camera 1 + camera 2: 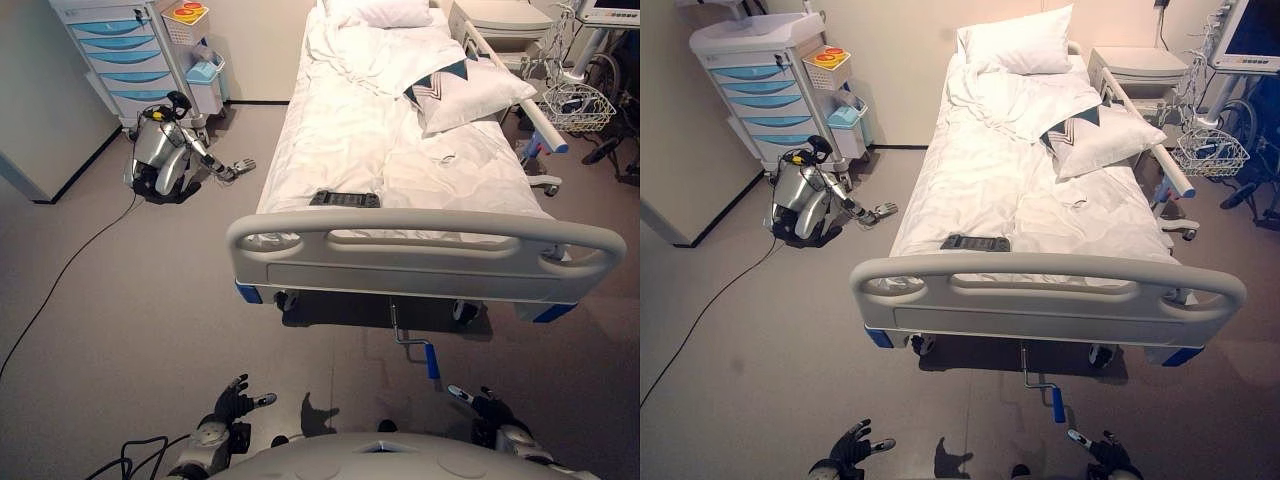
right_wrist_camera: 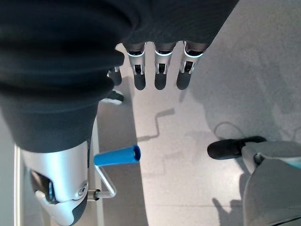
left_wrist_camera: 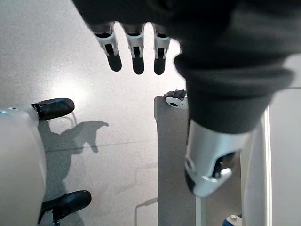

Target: Raise the hospital bed

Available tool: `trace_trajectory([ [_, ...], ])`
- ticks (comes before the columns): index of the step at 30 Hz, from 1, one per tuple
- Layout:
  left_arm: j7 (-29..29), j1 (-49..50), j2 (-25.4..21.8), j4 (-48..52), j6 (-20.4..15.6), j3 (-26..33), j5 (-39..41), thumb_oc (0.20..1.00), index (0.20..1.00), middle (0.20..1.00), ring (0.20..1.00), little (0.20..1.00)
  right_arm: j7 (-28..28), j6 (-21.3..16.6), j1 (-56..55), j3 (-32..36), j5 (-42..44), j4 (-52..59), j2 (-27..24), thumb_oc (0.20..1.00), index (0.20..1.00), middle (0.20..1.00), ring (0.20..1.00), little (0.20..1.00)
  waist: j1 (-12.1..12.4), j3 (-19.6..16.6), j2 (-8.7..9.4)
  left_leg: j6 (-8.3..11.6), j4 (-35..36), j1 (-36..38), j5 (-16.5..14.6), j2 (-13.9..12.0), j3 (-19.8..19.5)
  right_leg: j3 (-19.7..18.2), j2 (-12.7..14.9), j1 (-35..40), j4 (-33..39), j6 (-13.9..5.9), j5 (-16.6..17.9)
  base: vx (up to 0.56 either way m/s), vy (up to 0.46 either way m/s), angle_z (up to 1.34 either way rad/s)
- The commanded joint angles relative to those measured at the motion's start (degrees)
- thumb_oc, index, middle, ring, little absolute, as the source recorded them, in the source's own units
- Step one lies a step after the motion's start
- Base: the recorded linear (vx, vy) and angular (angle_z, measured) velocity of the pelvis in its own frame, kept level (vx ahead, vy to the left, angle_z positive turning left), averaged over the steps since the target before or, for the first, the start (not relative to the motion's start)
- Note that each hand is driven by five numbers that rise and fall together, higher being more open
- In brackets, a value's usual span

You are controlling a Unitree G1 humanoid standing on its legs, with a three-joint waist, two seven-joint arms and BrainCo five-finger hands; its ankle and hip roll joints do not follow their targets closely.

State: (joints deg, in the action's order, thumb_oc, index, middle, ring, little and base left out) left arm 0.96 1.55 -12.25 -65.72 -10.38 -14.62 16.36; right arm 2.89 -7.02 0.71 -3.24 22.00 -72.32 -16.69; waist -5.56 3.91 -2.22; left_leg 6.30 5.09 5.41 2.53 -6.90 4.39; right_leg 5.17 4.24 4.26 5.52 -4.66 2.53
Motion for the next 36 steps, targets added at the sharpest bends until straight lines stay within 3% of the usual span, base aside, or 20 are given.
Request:
trace_trajectory([
  [1,-0.51,-3.6,-0.43,-3.91,-0.47,1.71,-3.28,1.0,1.0,1.0,1.0,1.0,-0.19,0.31,3.35,-1.79,-1.75,-2.71,0.05,1.0,1.0,1.0,1.0,1.0,-0.74,1.28,3.87,-3.09,-1.78,1.69,-4.32,3.01,-0.88,1.57,2.2,0.72,-0.52,-4.2,-0.92,0.0,0.0,0.0],
  [10,-0.75,-3.53,-0.77,-0.55,-0.82,2.17,-0.29,1.0,1.0,1.0,1.0,1.0,-0.03,0.08,4.58,-2.11,-0.42,-0.16,-0.3,1.0,1.0,1.0,1.0,1.0,-0.58,2.71,3.77,-3.19,-2.5,-0.52,-3.97,3.36,-1.67,1.66,2.28,-1.08,-0.54,-4.12,-0.27,-0.02,-0.005,0.01],
  [18,1.52,-8.69,-5.05,18.62,-3.15,-0.97,5.21,1.0,1.0,1.0,1.0,1.0,2.34,-0.82,11.11,-4.98,2.94,10.46,-1.37,1.0,1.0,1.0,1.0,1.0,-0.06,9.09,2.76,-2.69,-5.47,-11.1,-1.56,3.89,-2.52,1.58,2.74,-11.38,-3.82,-3.71,1.24,-0.13,-0.023,0.04],
  [21,2.15,-10.84,-6.55,28.63,-3.42,-3.48,6.29,1.0,1.0,1.0,1.0,1.0,4.51,-1.39,14.29,-5.0,4.09,14.36,-2.64,1.0,1.0,1.0,1.0,1.0,-0.13,13.37,1.86,-2.72,-7.82,-16.22,-1.18,3.95,-3.53,2.06,2.85,-16.49,-7.02,-3.28,0.89,-0.12,-0.037,0.02],
  [36,6.85,-22.08,-13.09,58.35,-5.8,-7.82,7.19,1.0,1.0,1.0,1.0,1.0,13.34,-4.59,32.78,-5.76,9.27,18.62,-6.76,1.0,1.0,1.0,1.0,1.0,-0.47,24.05,-2.3,-2.4,-15.18,-38.47,0.07,4.01,-4.05,0.94,3.59,-41.81,-18.74,-3.29,0.23,-0.1,0.006,0.02],
])
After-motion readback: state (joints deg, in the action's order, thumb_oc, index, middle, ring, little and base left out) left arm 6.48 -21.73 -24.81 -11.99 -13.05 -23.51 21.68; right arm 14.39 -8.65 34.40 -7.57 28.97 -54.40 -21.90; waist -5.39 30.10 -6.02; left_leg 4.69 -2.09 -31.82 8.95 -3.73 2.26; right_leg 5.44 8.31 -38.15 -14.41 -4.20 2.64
